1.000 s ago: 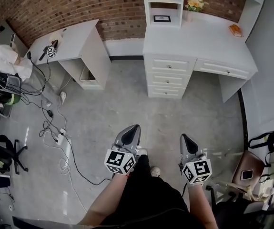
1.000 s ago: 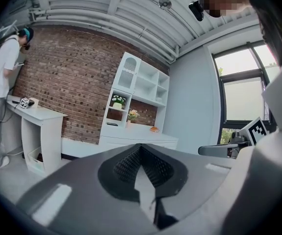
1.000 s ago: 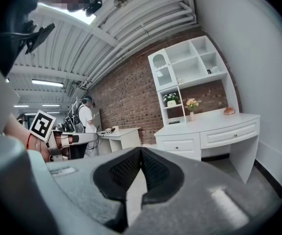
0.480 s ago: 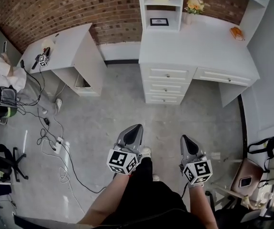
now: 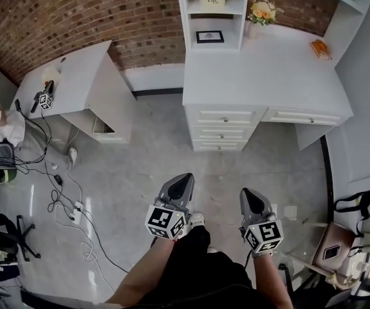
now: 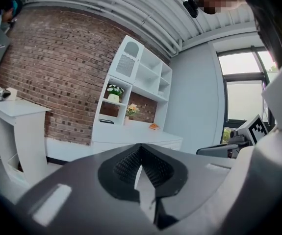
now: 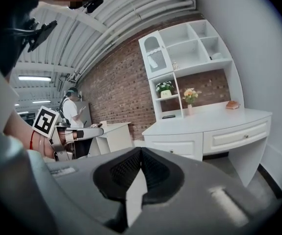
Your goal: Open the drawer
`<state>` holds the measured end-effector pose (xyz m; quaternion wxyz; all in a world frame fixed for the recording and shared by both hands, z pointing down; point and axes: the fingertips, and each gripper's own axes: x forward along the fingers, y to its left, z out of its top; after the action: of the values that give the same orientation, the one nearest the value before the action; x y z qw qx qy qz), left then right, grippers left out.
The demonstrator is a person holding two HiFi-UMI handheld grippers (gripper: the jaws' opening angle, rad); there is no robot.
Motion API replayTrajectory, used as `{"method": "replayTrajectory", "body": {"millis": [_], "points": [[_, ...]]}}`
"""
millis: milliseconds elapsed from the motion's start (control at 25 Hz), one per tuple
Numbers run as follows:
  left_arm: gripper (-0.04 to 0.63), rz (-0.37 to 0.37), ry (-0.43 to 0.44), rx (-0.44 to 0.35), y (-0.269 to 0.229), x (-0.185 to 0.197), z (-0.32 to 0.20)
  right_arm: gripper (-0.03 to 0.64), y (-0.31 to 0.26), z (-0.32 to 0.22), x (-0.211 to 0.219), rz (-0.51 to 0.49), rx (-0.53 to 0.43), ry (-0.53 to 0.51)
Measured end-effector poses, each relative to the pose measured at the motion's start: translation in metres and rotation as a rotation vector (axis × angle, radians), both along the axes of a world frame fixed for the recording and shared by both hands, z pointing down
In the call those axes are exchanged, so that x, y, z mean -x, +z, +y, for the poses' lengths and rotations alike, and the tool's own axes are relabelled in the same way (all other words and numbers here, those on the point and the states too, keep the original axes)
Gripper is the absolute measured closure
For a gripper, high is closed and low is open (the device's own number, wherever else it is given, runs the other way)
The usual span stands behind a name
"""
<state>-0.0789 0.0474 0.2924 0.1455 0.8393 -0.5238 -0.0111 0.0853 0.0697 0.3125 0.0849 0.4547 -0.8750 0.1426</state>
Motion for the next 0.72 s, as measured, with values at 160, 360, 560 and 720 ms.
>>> {"method": "replayTrajectory", "body": {"millis": [160, 360, 560, 720], "points": [[0.592, 0.005, 0.025, 0.003, 0.003, 0.007, -0.032, 0.617, 0.006, -0.03, 0.006, 0.004, 0.016, 0.027], [0.592, 0.006, 0.064, 0.004, 0.007, 0.018, -0.062, 0.617, 0.011, -0.061, 0.027, 0.002, 0.017, 0.033], [0.592, 0.003, 0.077, 0.035, 0.025, 0.027, -0.083, 0.617, 0.026, -0.084, 0.042, -0.017, 0.038, 0.039], [0.592, 0.02, 0.082, 0.065, 0.042, 0.026, -0.093, 0.617, 0.043, -0.098, 0.045, -0.01, 0.06, 0.04]]}}
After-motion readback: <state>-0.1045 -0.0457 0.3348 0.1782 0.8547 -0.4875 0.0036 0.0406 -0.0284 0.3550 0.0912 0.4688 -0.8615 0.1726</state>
